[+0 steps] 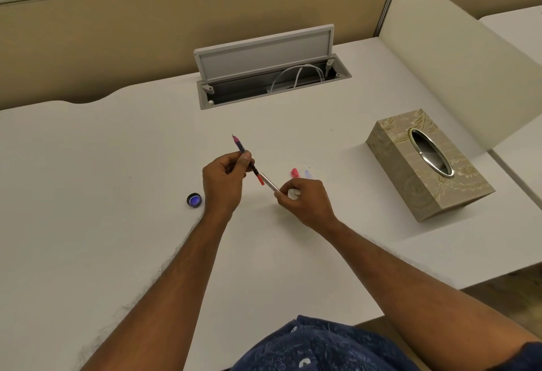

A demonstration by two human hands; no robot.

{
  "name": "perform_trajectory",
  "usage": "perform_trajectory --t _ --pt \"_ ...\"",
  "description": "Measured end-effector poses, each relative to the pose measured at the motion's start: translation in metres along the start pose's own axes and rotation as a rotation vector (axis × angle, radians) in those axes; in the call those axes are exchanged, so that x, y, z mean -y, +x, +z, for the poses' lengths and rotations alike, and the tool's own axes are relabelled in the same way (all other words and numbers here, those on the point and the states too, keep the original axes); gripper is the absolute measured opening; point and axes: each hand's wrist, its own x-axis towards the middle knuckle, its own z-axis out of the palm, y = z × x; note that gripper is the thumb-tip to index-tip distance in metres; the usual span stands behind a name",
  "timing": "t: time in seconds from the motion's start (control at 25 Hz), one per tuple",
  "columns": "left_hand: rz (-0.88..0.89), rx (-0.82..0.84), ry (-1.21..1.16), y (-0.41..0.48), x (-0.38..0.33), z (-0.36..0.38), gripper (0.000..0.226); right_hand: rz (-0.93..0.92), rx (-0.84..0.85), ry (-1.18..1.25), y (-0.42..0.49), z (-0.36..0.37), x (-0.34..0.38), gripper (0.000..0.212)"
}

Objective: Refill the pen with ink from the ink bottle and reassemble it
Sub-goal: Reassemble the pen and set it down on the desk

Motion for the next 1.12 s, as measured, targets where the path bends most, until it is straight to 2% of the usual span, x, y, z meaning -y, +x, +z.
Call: perform_trajectory --t 0.2,0.56,0.8,1.12 --pt "0.011 -0.041 -0.002 0.008 -0.007 -0.005 0.025 -0.038 -0.032 0.166 -0.014 -0.006 0.000 0.009" --pt "0.019 -0.059 -0.038 0.011 -0.013 -0.007 0.024 -0.150 -0.099 0.162 -0.021 -0.010 0.003 0.008" --pt "-0.005 -0.015 -0.058 0.004 -0.010 -0.001 0.008 -0.173 -0.120 0.177 -0.018 -0.010 0.013 0.008" --pt "-0.032 0.057 -0.077 -0.004 -0.006 0.004 0.010 -0.119 -0.125 0.285 -0.019 -0.012 0.023 0.008"
